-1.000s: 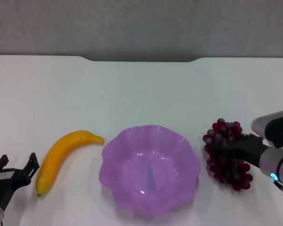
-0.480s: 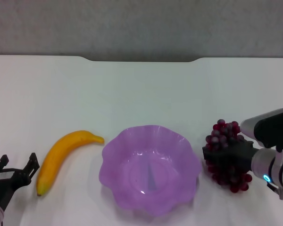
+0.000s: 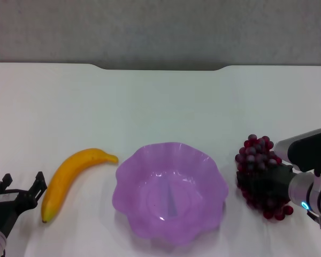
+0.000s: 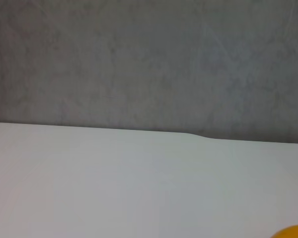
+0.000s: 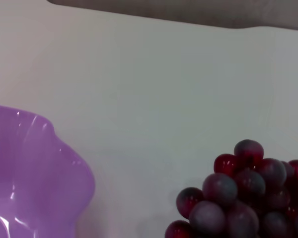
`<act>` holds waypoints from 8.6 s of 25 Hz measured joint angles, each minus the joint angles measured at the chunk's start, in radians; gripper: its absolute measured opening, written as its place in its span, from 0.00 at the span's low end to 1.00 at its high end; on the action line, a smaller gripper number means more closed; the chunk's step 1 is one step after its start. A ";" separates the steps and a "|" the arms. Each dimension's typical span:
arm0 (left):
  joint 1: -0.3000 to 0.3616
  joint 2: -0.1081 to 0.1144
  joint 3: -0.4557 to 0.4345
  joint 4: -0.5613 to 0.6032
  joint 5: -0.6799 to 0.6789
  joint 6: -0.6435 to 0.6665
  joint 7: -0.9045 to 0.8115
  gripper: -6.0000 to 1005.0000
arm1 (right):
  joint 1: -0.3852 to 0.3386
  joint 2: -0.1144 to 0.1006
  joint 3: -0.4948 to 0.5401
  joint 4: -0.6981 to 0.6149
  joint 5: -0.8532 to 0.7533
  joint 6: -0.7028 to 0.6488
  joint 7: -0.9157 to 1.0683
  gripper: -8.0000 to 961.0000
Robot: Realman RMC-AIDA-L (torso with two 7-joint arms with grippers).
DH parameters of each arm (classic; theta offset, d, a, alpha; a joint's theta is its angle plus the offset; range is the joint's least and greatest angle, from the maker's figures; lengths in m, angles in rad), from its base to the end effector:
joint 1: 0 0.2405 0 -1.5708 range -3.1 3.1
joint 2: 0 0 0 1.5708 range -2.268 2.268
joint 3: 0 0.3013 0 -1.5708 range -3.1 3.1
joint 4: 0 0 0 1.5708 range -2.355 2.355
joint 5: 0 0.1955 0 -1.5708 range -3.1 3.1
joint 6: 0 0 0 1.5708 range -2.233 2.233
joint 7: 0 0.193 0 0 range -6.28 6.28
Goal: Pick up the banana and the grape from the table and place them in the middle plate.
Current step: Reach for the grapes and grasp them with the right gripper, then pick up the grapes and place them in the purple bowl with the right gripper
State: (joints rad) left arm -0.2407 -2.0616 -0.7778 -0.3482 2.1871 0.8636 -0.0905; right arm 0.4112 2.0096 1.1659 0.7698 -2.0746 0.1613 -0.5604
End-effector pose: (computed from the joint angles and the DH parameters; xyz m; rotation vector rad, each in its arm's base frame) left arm -0.4164 0.3267 -0.0748 -1.5943 -0.8988 -0.4710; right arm 0.3489 0.3991 -0.1242 -2.0840 0.9746 0.0602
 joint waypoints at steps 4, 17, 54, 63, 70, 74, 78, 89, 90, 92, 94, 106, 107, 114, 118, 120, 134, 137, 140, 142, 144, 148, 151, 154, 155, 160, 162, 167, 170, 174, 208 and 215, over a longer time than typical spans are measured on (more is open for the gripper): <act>0.000 0.000 0.000 0.000 0.000 0.000 0.000 0.81 | -0.001 0.000 -0.015 -0.002 -0.001 -0.030 -0.003 0.77; 0.000 0.000 0.000 0.001 -0.001 0.000 0.000 0.81 | -0.040 0.002 -0.117 -0.037 0.000 -0.257 0.013 0.72; 0.004 0.000 0.000 0.000 -0.004 0.000 0.000 0.82 | -0.010 0.002 -0.190 -0.075 -0.003 -0.313 0.048 0.49; 0.002 0.000 0.000 0.000 -0.003 0.000 0.000 0.82 | -0.006 0.001 -0.196 -0.081 -0.005 -0.313 0.048 0.40; 0.000 0.000 0.000 0.000 0.000 0.000 0.000 0.82 | -0.006 0.002 -0.197 -0.081 -0.007 -0.313 0.048 0.39; 0.000 0.000 0.000 0.000 0.000 0.000 0.000 0.82 | -0.006 0.001 -0.198 -0.081 -0.007 -0.313 0.048 0.39; 0.001 0.000 0.000 0.000 0.000 0.000 0.000 0.82 | -0.007 0.002 -0.226 -0.071 -0.007 -0.339 0.048 0.39; 0.007 0.000 0.000 0.000 -0.003 0.000 0.000 0.82 | -0.016 0.000 -0.261 -0.050 -0.009 -0.389 0.048 0.32; 0.007 0.000 0.000 0.000 -0.003 0.000 0.000 0.82 | -0.016 0.000 -0.261 -0.050 -0.009 -0.389 0.048 0.31; 0.007 0.000 0.000 0.000 -0.004 0.000 0.000 0.82 | -0.016 0.000 -0.261 -0.050 -0.009 -0.389 0.048 0.23; 0.008 0.000 0.000 0.000 -0.004 0.000 0.000 0.82 | -0.015 0.000 -0.261 -0.050 -0.009 -0.388 0.048 0.18; 0.009 0.000 0.000 0.000 -0.004 0.000 0.000 0.82 | -0.015 -0.001 -0.258 -0.058 -0.006 -0.390 0.049 0.13; 0.009 0.000 0.000 0.000 -0.004 0.000 0.000 0.82 | -0.015 -0.001 -0.258 -0.058 -0.005 -0.390 0.049 0.12; 0.009 0.000 0.000 0.000 -0.004 0.000 0.000 0.82 | -0.012 -0.002 -0.261 -0.060 -0.008 -0.394 0.049 0.12; 0.008 0.000 0.000 0.000 -0.004 0.000 0.000 0.82 | -0.011 -0.001 -0.261 -0.060 -0.010 -0.395 0.046 0.11; 0.008 0.000 0.000 0.000 -0.004 0.000 0.000 0.82 | -0.015 -0.001 -0.262 -0.060 -0.011 -0.401 0.045 0.11; 0.001 0.000 0.000 0.000 -0.004 0.000 0.000 0.82 | -0.012 0.001 -0.335 -0.098 -0.013 -0.480 0.043 0.39; 0.001 -0.001 0.000 0.000 -0.004 0.000 0.000 0.82 | -0.011 0.002 -0.338 -0.097 -0.013 -0.479 0.044 0.46; 0.001 -0.001 0.000 0.000 -0.004 0.000 0.000 0.82 | -0.013 0.002 -0.341 -0.092 -0.013 -0.474 0.047 0.54; 0.001 -0.002 0.000 0.000 -0.004 0.000 0.000 0.82 | -0.017 0.002 -0.342 -0.090 -0.010 -0.470 0.048 0.63; 0.002 -0.002 0.000 0.000 -0.003 0.000 0.000 0.82 | -0.019 0.001 -0.340 -0.089 -0.004 -0.454 0.054 0.71; 0.004 -0.002 0.000 0.000 -0.004 0.000 0.000 0.82 | -0.015 0.000 -0.329 -0.088 -0.003 -0.399 0.102 0.76; 0.004 -0.002 0.000 0.000 -0.004 0.000 0.000 0.82 | -0.012 -0.001 -0.329 -0.092 -0.002 -0.390 0.117 0.76; 0.004 -0.002 0.000 0.000 -0.004 0.000 0.001 0.82 | -0.012 0.000 -0.327 -0.093 -0.002 -0.390 0.126 0.76; 0.005 -0.002 0.000 0.000 -0.004 0.000 0.001 0.82 | -0.013 0.000 -0.326 -0.093 -0.002 -0.390 0.132 0.76; 0.005 -0.001 0.000 0.000 -0.004 0.000 0.002 0.82 | -0.012 -0.001 -0.325 -0.095 -0.002 -0.386 0.153 0.75; 0.006 -0.001 0.000 0.000 -0.004 0.000 0.002 0.82 | -0.012 -0.001 -0.325 -0.095 -0.002 -0.383 0.154 0.75; 0.006 0.000 0.000 0.000 -0.004 0.000 0.002 0.82 | -0.013 -0.002 -0.325 -0.094 -0.002 -0.379 0.156 0.75; 0.007 0.000 0.000 0.000 -0.004 0.000 0.002 0.82 | -0.014 -0.002 -0.325 -0.092 -0.002 -0.374 0.156 0.73; 0.007 0.000 0.000 0.000 -0.004 0.000 0.002 0.82 | -0.013 -0.004 -0.325 -0.091 -0.002 -0.358 0.156 0.64; 0.007 0.000 0.000 0.000 -0.002 0.000 0.002 0.82 | -0.052 -0.006 -0.325 -0.043 -0.092 -0.453 0.145 0.50; 0.010 0.000 0.000 0.000 -0.003 0.000 0.002 0.82 | -0.075 -0.008 -0.325 0.004 -0.167 -0.510 0.145 0.49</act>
State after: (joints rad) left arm -0.2307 -2.0616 -0.7777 -0.3482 2.1837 0.8636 -0.0889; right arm 0.3359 2.0020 0.8406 0.7737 -2.2418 -0.3486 -0.4157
